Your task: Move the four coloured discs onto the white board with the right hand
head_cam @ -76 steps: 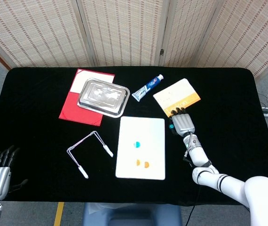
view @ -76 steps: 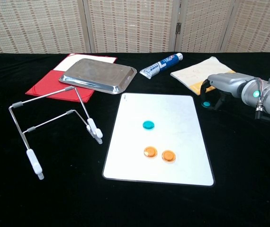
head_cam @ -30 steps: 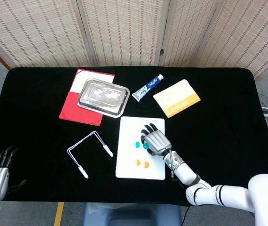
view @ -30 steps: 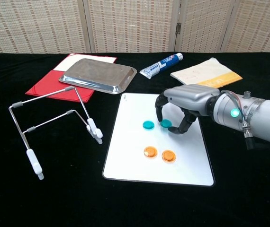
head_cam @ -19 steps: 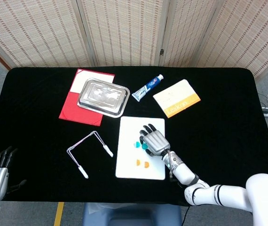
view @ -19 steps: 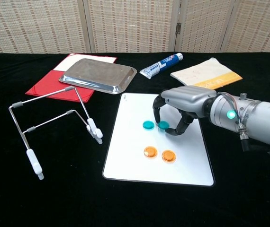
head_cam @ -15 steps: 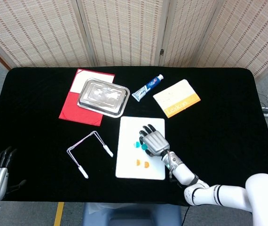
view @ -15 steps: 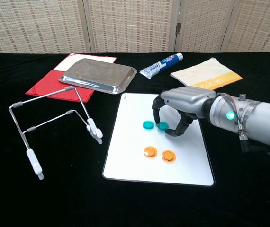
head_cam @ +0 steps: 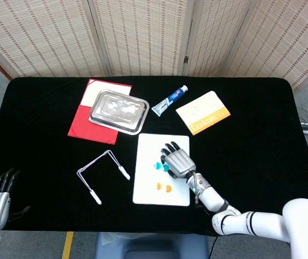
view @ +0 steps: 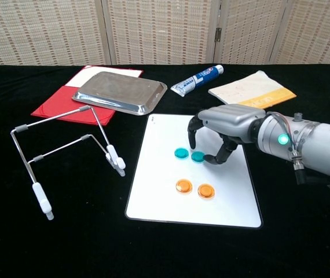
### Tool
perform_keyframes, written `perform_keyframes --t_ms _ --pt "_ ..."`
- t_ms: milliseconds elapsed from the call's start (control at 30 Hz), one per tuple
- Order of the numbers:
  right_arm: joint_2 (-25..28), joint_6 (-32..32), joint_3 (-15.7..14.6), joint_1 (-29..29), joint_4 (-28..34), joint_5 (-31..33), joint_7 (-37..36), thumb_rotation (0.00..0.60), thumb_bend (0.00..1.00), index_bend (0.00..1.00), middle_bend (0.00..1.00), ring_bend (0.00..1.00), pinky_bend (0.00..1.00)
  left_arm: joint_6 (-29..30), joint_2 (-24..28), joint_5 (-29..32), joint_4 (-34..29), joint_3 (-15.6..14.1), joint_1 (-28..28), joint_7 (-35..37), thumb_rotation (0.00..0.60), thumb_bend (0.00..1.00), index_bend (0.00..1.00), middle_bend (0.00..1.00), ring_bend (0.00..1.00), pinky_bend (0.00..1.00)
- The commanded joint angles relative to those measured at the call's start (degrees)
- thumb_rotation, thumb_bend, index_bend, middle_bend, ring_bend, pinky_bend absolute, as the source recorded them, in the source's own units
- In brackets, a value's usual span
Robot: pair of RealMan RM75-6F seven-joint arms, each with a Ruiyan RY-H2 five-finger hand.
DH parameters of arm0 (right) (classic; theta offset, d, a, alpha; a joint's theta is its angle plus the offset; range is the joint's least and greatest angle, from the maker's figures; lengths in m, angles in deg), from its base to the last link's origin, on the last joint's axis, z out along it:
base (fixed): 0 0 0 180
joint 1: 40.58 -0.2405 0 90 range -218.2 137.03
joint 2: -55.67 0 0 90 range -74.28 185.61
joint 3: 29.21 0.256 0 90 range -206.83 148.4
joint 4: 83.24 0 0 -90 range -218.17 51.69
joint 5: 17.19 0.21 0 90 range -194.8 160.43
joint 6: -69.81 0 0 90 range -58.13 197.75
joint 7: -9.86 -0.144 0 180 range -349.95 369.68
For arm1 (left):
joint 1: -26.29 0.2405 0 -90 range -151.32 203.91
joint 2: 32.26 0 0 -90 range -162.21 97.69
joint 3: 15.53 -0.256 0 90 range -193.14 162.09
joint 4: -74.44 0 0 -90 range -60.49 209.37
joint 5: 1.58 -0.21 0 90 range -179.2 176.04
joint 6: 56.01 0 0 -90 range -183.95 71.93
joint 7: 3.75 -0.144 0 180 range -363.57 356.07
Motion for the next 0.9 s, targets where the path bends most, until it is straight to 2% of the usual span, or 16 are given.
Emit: perform_keyframes --t_ms 33,267,467,633,900 --pt "0.8 -0.9 0.5 0.5 0.7 -0.6 -1.1 0.6 0.46 0.4 0.19 0.0 0.0 0.0 0.1 0.1 -0.1 0.1 0.0 0.0 0.6 0.14 0.07 0.0 0.05 0.0" --pt "7.4 -9.2 0.5 5.2 6.2 -5.6 -4.0 0.6 0.46 0.26 0.15 0.0 0.0 0.2 0.4 -0.1 -0.7 0.5 -0.3 -0.3 0.6 0.14 0.07 0.0 0.05 0.0" --pt "16.6 -19.9 -2.4 13.7 12.9 -11.9 -8.5 0.6 0.46 0.11 0.08 0.0 0.0 0.2 0.4 -0.6 -1.4 0.7 -0.8 -0.9 0.6 0.14 0.07 0.0 0.05 0.0" --pt "22.6 -28.0 -5.5 20.9 15.4 -17.4 -13.5 0.6 0.46 0.02 0.02 0.0 0.0 0.2 0.6 -1.0 -2.4 0.9 -1.3 -1.7 0.6 0.14 0.07 0.0 0.05 0.0" --pt "27.6 -39.0 -9.8 31.6 15.5 -24.4 -20.5 0.6 0.46 0.0 0.0 0.0 0.0 0.5 1.0 -2.0 -4.6 1.1 -1.9 -3.6 0.6 0.14 0.07 0.0 0.05 0.0"
